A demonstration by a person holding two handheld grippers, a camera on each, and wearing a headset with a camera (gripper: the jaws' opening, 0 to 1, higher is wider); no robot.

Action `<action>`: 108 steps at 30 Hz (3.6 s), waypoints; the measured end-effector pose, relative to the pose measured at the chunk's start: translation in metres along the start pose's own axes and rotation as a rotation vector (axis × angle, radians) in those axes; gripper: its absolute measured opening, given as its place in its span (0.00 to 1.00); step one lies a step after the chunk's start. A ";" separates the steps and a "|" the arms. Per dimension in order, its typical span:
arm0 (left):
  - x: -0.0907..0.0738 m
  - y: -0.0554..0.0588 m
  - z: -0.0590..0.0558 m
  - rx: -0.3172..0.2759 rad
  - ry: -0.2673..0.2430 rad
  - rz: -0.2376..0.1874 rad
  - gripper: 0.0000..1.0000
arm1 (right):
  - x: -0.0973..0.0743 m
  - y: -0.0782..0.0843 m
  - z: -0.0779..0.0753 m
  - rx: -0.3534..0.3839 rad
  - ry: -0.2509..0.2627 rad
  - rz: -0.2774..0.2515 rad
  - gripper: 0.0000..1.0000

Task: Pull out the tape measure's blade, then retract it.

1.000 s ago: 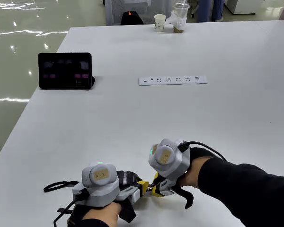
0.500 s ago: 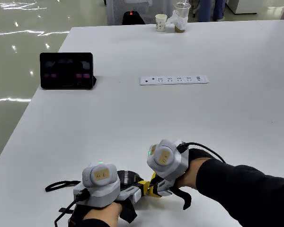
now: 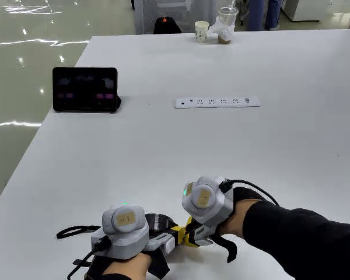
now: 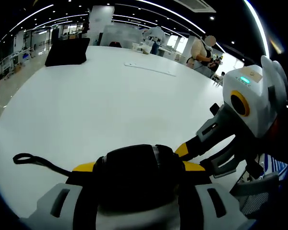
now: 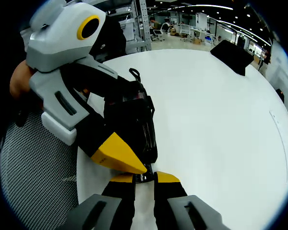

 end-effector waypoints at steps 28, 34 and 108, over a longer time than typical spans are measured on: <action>0.000 -0.002 0.001 0.039 -0.001 -0.003 0.61 | 0.003 -0.008 0.003 0.002 0.006 -0.025 0.10; 0.001 -0.001 0.001 0.039 0.001 -0.002 0.61 | 0.002 -0.007 0.001 -0.040 0.004 -0.028 0.10; -0.081 -0.013 0.120 0.440 0.168 0.071 0.99 | -0.105 0.221 0.018 0.478 0.280 -0.244 0.99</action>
Point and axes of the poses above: the centre of the closed fingertips' face, and the gripper's own axes: x roughly forward along the fingers, z roughly to its left, y roughly out of its underside, the point moved 7 cm from there along -x, roughly backward along the fingers, and after that the axes turned 13 degrees about z, right-handed, at the moved point
